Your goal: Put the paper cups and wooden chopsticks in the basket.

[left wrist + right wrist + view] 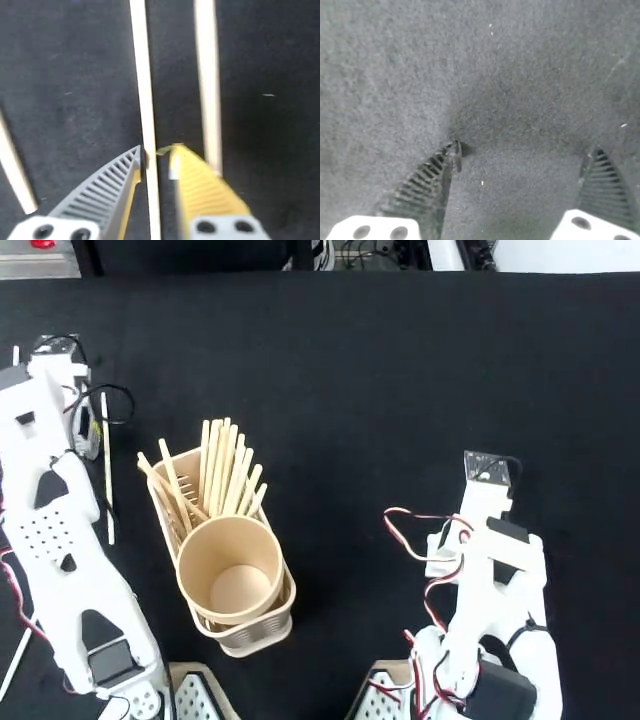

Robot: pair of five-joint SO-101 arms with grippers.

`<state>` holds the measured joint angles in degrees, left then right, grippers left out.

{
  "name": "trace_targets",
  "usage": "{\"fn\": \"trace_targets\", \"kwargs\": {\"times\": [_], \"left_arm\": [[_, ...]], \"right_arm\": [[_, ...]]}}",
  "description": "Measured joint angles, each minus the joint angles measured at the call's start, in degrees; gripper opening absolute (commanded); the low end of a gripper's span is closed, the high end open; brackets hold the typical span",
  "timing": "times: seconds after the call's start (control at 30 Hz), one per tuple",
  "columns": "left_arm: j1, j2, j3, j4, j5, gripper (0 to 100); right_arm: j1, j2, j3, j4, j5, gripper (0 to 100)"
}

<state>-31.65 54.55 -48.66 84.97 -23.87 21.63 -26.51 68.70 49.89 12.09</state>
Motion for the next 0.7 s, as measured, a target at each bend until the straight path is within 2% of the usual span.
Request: {"fn": "trace_targets", "kwargs": {"times": [0.13, 0.3, 0.43, 0.57, 0.7], "left_arm": [[0.00, 0.26, -2.20, 3.25, 0.00, 3], [-1.49, 0.79, -10.29, 13.71, 0.00, 3], [-2.46, -0.26, -11.78, 15.38, -1.58, 3], [-3.34, -8.18, -1.49, 15.47, -7.30, 3], [-4.04, -22.86, 17.41, 15.21, -13.63, 3]], "right_arm": [[0.00, 0.00, 0.00, 0.00, 0.00, 38.2], [0.00, 0.00, 0.00, 0.00, 0.00, 38.2], [0.00, 0.00, 0.00, 0.00, 0.00, 38.2], [0.00, 0.00, 0.00, 0.00, 0.00, 38.2], [0.00, 0.00, 0.00, 0.00, 0.00, 38.2]]}}
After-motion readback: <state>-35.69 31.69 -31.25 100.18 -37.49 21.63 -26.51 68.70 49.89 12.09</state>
